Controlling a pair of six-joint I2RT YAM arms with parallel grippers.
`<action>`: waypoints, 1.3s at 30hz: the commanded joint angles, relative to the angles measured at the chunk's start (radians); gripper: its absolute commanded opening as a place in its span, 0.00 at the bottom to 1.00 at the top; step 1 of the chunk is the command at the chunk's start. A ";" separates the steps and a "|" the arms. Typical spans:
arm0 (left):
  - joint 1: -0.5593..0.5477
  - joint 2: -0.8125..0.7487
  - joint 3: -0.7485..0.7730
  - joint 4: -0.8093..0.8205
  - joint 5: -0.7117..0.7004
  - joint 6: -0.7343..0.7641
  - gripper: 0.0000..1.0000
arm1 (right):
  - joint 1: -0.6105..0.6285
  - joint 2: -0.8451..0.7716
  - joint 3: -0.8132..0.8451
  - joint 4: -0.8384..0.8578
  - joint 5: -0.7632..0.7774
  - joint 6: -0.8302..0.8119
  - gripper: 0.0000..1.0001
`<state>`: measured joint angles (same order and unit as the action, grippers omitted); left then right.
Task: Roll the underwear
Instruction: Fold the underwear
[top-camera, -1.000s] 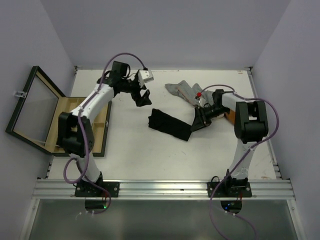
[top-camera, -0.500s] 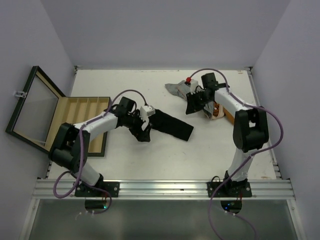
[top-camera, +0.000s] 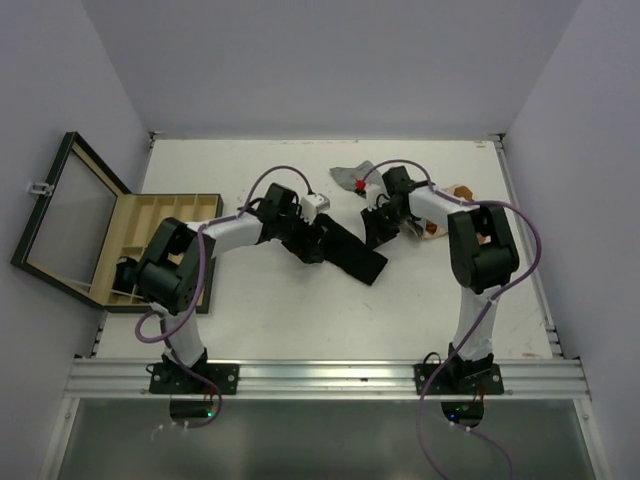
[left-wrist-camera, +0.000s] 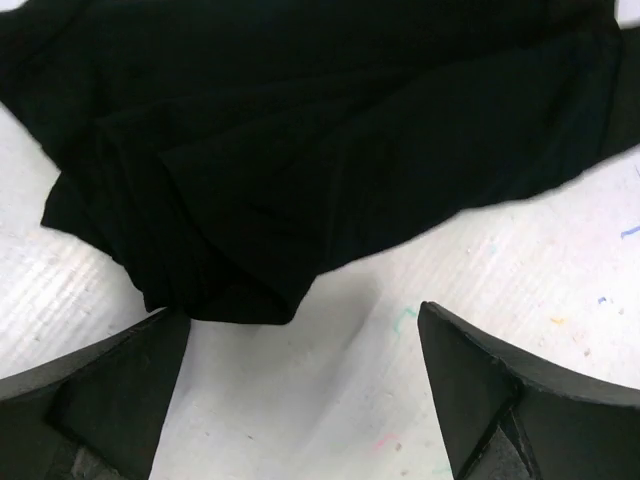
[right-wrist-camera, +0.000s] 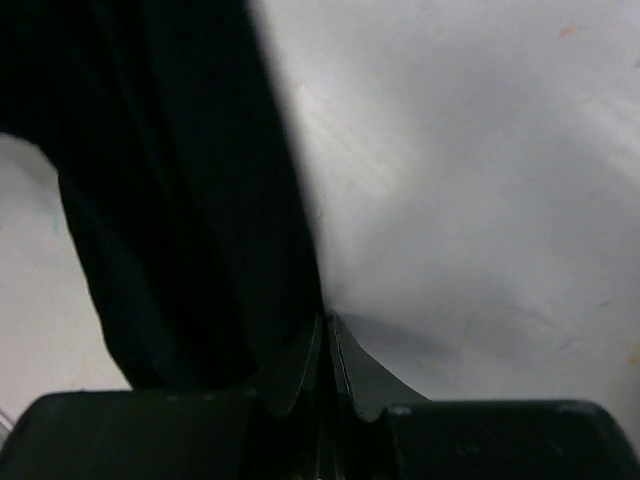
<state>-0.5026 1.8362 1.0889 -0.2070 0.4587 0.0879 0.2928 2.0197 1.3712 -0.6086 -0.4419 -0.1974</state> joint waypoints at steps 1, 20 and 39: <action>0.041 0.046 0.060 0.049 -0.022 -0.053 1.00 | 0.067 -0.002 -0.093 -0.065 -0.056 0.018 0.09; 0.205 -0.093 0.172 -0.084 0.039 0.016 1.00 | 0.143 -0.306 -0.259 0.154 -0.322 0.280 0.18; 0.052 -0.046 0.048 -0.054 -0.213 -0.027 0.55 | 0.169 -0.190 -0.448 0.429 -0.179 0.478 0.06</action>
<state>-0.4026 1.7863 1.1183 -0.3084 0.3248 0.0799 0.4377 1.8366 0.9619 -0.3256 -0.6655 0.2035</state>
